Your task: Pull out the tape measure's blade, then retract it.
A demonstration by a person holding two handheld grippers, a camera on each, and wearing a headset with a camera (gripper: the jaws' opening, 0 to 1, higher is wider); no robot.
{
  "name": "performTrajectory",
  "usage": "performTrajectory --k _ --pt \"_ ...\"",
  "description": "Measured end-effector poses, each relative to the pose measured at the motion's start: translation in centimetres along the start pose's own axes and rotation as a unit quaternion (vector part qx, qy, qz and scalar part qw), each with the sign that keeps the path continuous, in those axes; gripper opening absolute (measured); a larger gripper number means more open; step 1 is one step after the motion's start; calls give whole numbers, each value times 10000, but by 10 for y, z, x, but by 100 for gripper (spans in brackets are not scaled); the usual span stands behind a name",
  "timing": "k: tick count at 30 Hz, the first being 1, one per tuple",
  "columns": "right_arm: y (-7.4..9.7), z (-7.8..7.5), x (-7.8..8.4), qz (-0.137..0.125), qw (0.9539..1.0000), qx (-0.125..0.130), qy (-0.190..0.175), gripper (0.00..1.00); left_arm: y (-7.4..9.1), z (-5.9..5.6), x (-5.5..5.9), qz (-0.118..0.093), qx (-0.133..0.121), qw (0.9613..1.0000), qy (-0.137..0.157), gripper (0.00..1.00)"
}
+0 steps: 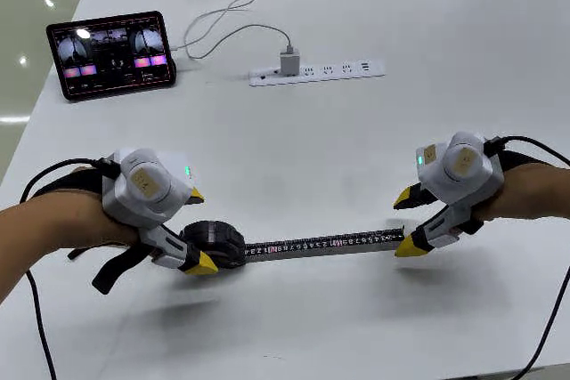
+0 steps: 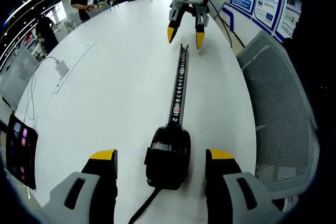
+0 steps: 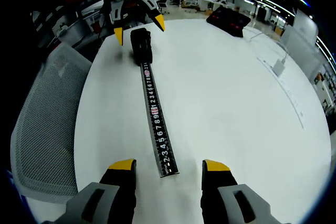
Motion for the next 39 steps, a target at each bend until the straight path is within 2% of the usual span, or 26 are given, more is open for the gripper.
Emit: performTrajectory --k 2,7,10,18,21,24,27,29,31,32,33,34,35,36,37,39 --pt "1 2 0 -9 10000 -29 -75 49 1 -5 -2 -98 166 9998 88 71" --pt "4 5 -3 -164 9996 -8 -247 54 3 -6 -4 -252 218 9987 381 80" --pt "3 6 -2 -168 9995 9 -259 58 4 -7 -3 -294 234 9980 501 83" --pt "5 6 7 -225 9987 43 -465 64 8 -2 -2 -387 45 9965 739 91" --pt "7 2 7 -371 9976 147 -573 71 11 3 -3 -470 -129 9950 875 99" --pt "13 -1 1 -675 9944 290 -757 81 15 9 -3 -622 -193 9910 1169 99" --pt "18 -3 1 -779 9926 373 -852 86 18 13 -3 -781 -273 9875 1342 99" --pt "21 -4 1 -861 9913 435 -891 88 20 15 -3 -883 -317 9844 1487 99" --pt "25 -5 1 -985 9883 485 -1055 91 23 19 -3 -1034 -446 9793 1682 99" --pt "27 -5 2 -1059 9866 540 -1117 93 25 22 -1 -1125 -553 9751 1830 99" --pt "28 -6 3 -1104 9853 611 -1152 98 26 23 -1 -1212 -577 9725 1906 99" --pt "29 -8 2 -1183 9835 705 -1173 99 28 24 1 -1288 -605 9687 2035 99" --pt "31 -6 6 -1188 9828 680 -1238 99 33 28 3 -1470 -711 9616 2208 99" --pt "32 -7 8 -1220 9810 730 -1317 99 36 31 3 -1649 -800 9564 2272 99" --pt "33 -8 10 -1294 9790 808 -1353 99 41 33 8 -1736 -913 9500 2431 99" --pt "35 -7 14 -1345 9774 818 -1410 99 46 36 15 -1829 -1025 9425 2605 99"
Point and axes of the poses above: the centre of the closed fingertips' face, and the gripper's own axes: y roughly backward along the fingers, z roughly to its left, x roughly out of its underside, the point moved 3 cm from there along y, roughly backward along the fingers, and after that the axes turned 10 degrees about z, right-handed, at the moved point
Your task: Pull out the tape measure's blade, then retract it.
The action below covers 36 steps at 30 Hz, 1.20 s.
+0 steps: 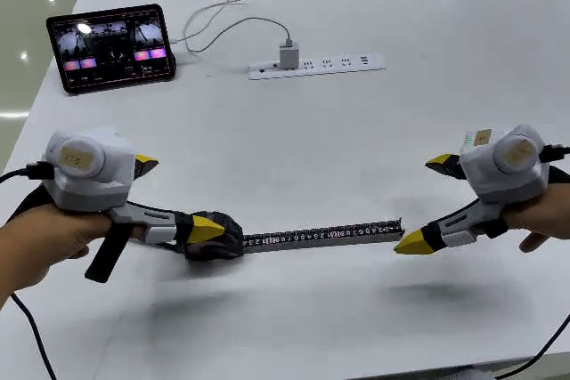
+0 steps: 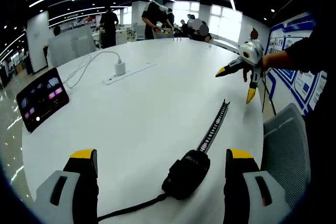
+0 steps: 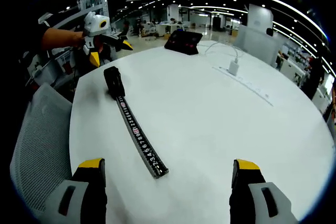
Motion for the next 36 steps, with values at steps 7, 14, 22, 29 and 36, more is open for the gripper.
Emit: performTrajectory --k 7,14,22,29,36 --pt "16 -2 10 -308 9983 220 -446 99 19 18 23 -1 -513 9984 237 99" --pt "37 6 30 -527 9949 633 -577 99 37 14 40 -208 -622 9977 197 99" --pt "60 13 56 -463 9924 998 -557 99 49 6 58 -296 -756 9967 3 99" --pt "70 20 79 -446 9897 1040 -876 99 50 -9 86 -110 -599 9981 117 99" --pt "85 26 95 -351 9894 1088 -893 99 55 -16 100 -64 -629 9980 82 99"
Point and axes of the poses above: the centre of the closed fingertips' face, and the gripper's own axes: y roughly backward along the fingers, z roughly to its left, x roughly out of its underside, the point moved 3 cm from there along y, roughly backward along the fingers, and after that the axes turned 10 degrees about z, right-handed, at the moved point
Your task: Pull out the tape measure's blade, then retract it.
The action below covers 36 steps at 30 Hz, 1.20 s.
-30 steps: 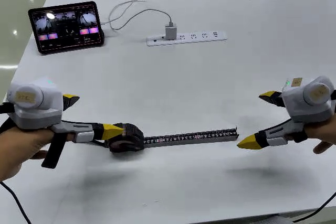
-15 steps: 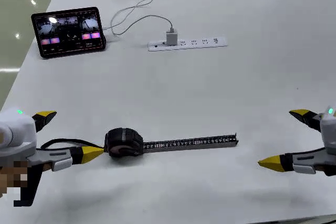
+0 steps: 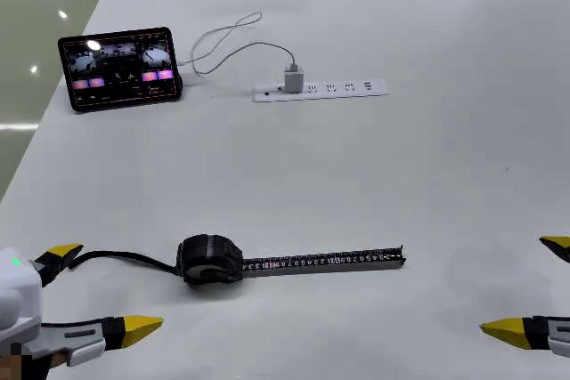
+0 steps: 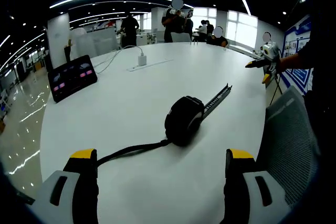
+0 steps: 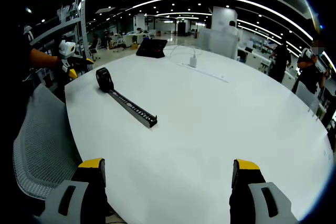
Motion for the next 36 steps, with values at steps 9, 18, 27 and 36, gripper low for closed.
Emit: performTrajectory --k 9,18,27,36 --pt "1 1 12 40 10000 -38 -27 99 5 -2 9 109 -50 9999 -19 99" --pt "-1 3 14 101 9999 -39 62 99 3 1 9 91 -92 9999 83 99" --pt "1 3 17 172 9998 -7 107 99 2 1 7 90 -90 9999 73 99" --pt "2 5 16 173 9998 -15 126 99 2 0 6 78 -129 9998 88 99"
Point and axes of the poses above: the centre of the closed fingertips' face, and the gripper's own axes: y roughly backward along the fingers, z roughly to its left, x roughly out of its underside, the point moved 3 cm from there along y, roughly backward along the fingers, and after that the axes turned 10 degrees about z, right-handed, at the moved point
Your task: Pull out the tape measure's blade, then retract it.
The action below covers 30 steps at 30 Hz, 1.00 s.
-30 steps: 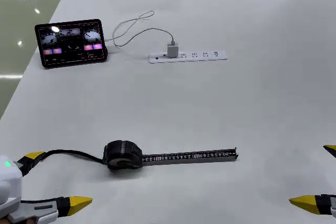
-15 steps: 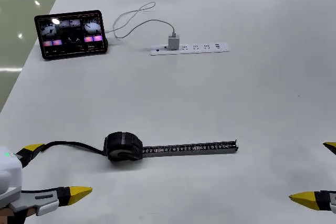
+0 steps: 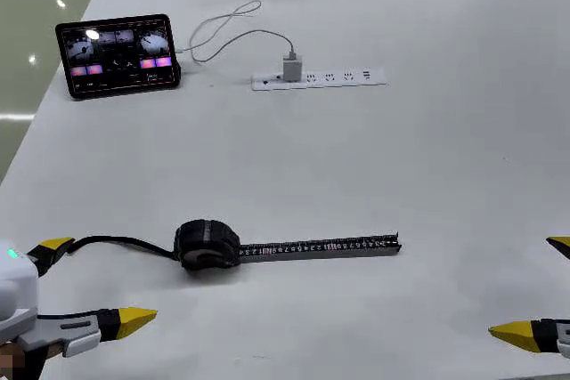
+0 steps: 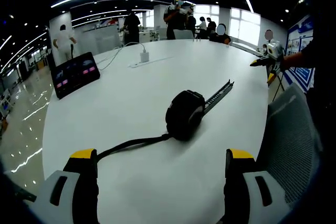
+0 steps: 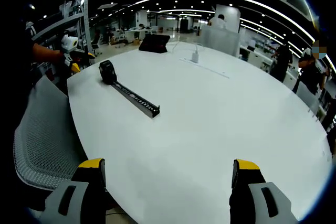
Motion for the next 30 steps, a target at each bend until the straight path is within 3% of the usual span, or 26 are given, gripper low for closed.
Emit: performTrajectory --k 10,16,23,30 --pt "-2 5 -3 147 9997 -190 24 99 -4 -6 -5 6 12 9999 110 99" --pt "-1 1 -9 245 9995 -159 100 99 -8 -9 -11 -21 32 9999 129 99" --pt "-2 -6 -22 272 9990 -164 316 99 -11 -16 -26 -178 156 9984 507 99" --pt "-4 -15 -40 316 9975 -187 607 99 -18 -24 -33 -112 90 9996 255 99"
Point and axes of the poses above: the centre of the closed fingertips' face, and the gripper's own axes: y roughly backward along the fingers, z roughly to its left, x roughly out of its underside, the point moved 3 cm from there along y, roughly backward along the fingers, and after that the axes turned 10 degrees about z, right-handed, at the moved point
